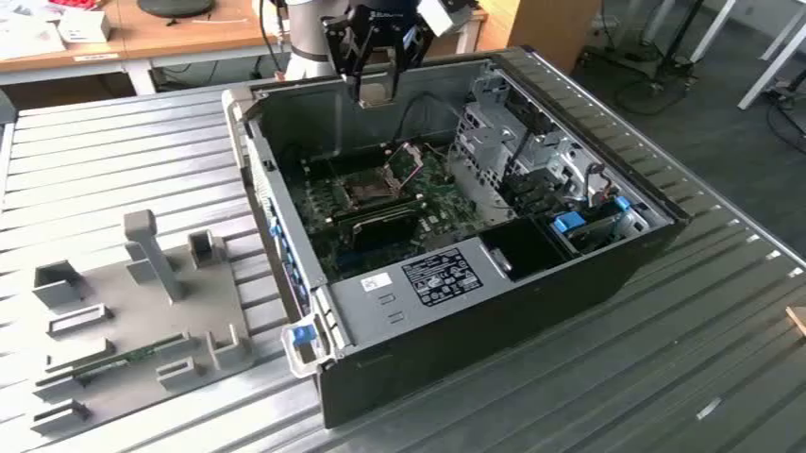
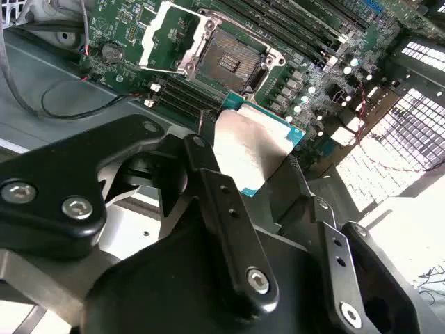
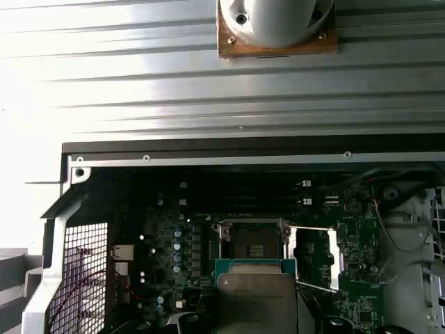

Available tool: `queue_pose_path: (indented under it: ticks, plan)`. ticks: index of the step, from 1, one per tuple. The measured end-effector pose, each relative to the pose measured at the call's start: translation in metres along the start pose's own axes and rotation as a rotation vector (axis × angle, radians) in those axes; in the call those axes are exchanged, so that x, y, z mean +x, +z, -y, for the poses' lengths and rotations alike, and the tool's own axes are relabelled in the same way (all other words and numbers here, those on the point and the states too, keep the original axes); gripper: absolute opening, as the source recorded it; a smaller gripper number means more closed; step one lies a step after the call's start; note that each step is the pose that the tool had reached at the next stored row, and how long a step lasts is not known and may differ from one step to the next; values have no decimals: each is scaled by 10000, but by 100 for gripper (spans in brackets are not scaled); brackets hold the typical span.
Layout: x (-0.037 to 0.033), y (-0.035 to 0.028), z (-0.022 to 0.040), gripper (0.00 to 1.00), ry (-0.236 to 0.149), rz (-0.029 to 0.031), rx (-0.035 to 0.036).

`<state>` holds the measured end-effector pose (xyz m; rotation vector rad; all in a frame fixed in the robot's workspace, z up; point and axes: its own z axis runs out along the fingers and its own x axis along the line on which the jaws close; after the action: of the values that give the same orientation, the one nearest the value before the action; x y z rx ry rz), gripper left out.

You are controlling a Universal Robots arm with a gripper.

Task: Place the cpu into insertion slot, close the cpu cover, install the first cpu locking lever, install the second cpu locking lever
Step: 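Place the cpu into insertion slot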

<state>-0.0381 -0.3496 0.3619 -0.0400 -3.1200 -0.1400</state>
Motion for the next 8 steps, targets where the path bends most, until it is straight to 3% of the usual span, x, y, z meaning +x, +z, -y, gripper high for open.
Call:
queue_pose_path:
  ticks: [8]
  plan:
    - [0,6,1,54,-1,0,0]
